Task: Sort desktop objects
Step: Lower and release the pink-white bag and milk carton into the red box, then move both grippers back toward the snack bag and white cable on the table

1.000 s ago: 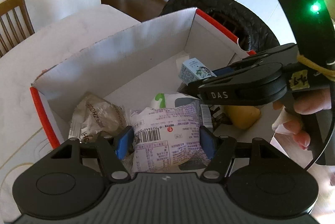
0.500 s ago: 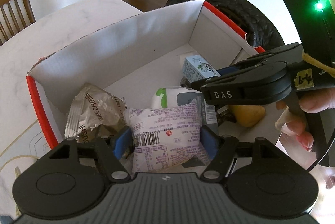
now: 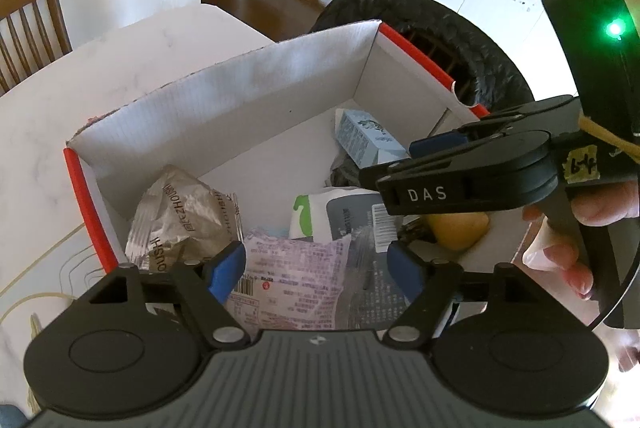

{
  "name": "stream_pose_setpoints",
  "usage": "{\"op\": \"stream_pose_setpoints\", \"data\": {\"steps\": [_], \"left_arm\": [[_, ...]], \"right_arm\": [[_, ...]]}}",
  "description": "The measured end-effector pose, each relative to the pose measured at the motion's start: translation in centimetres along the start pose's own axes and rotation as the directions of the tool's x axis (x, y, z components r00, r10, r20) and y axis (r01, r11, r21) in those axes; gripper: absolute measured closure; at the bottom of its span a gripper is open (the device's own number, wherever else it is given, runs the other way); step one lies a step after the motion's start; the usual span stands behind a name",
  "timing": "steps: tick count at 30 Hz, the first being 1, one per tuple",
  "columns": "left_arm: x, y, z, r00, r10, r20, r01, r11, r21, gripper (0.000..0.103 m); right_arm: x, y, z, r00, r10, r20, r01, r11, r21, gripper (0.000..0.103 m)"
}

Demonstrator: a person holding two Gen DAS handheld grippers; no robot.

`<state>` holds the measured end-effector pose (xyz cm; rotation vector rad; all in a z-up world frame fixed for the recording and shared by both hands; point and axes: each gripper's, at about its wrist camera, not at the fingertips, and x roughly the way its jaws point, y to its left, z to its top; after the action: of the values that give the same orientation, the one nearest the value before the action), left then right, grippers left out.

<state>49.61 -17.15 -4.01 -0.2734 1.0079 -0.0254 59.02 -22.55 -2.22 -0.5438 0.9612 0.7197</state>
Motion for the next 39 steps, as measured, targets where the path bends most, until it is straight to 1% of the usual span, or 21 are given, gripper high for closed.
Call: {"op": "stream_pose_setpoints", "data": {"steps": [2, 4, 11, 22, 25, 27, 28, 29, 32, 35, 36, 37, 38, 39], "left_arm": [[-0.3, 0.0, -0.1, 1.000, -0.006, 0.008, 0.006, 1.000, -0.003, 0.026], [-0.7, -0.1, -0.1, 1.000, -0.014, 0.015, 0.015, 1.000, -0.006, 0.026], [-2.9, 0.0, -0.7, 0.997, -0.042, 0.057, 0.042, 0.999, -0.015, 0.026], [-6.8, 0.8, -2.3, 0.989, -0.074, 0.130, 0.079, 0.996, -0.032, 0.025], [-8.0, 1.3, -3.1, 0.986, -0.089, 0.144, 0.096, 0.994, -0.043, 0.021], [-8.9, 1.6, -3.6, 0.983, -0.099, 0.155, 0.107, 0.993, -0.045, 0.021], [-9.4, 1.7, -3.9, 0.981, -0.105, 0.161, 0.113, 0.993, -0.042, 0.021], [-9.8, 1.8, -4.0, 0.981, -0.109, 0.164, 0.116, 0.992, -0.038, 0.021], [-11.1, 2.2, -4.8, 0.978, -0.115, 0.173, 0.122, 0.992, -0.027, 0.015], [-12.2, 2.9, -5.6, 0.975, -0.131, 0.178, 0.137, 0.990, -0.021, 0.014], [-12.6, 3.1, -5.9, 0.975, -0.134, 0.178, 0.140, 0.990, -0.018, 0.012], [-13.0, 3.4, -6.3, 0.974, -0.135, 0.180, 0.140, 0.990, -0.014, 0.006], [-13.4, 3.7, -6.6, 0.974, -0.134, 0.183, 0.138, 0.990, -0.009, 0.002], [-13.8, 4.0, -7.0, 0.974, -0.133, 0.184, 0.136, 0.991, -0.005, 0.000]], "right_arm": [[-0.3, 0.0, 0.1, 1.000, 0.000, 0.011, 0.000, 1.000, -0.002, 0.045], [-1.0, -0.2, 0.0, 1.000, 0.015, 0.023, -0.015, 1.000, 0.002, 0.042], [-3.7, 0.5, -0.6, 0.997, 0.054, 0.061, -0.053, 0.998, -0.023, 0.040], [-7.3, 1.2, -1.9, 0.988, 0.111, 0.108, -0.111, 0.994, -0.012, 0.039], [-8.3, 1.6, -2.4, 0.985, 0.123, 0.125, -0.122, 0.992, -0.011, 0.039], [-9.0, 2.0, -2.8, 0.983, 0.123, 0.136, -0.123, 0.992, -0.013, 0.035], [-9.3, 2.3, -2.9, 0.982, 0.125, 0.144, -0.124, 0.992, -0.015, 0.030], [-9.7, 2.6, -3.1, 0.980, 0.128, 0.152, -0.126, 0.992, -0.020, 0.030], [-10.6, 3.8, -3.6, 0.977, 0.129, 0.171, -0.122, 0.991, -0.048, 0.029], [-11.3, 5.3, -4.0, 0.974, 0.132, 0.186, -0.119, 0.990, -0.077, 0.027], [-11.5, 5.8, -4.2, 0.973, 0.132, 0.191, -0.118, 0.989, -0.083, 0.027], [-11.7, 6.3, -4.5, 0.972, 0.133, 0.195, -0.117, 0.989, -0.090, 0.026], [-11.9, 6.8, -4.7, 0.971, 0.134, 0.196, -0.116, 0.988, -0.098, 0.025], [-12.0, 7.3, -4.9, 0.971, 0.133, 0.197, -0.114, 0.988, -0.105, 0.025]]}}
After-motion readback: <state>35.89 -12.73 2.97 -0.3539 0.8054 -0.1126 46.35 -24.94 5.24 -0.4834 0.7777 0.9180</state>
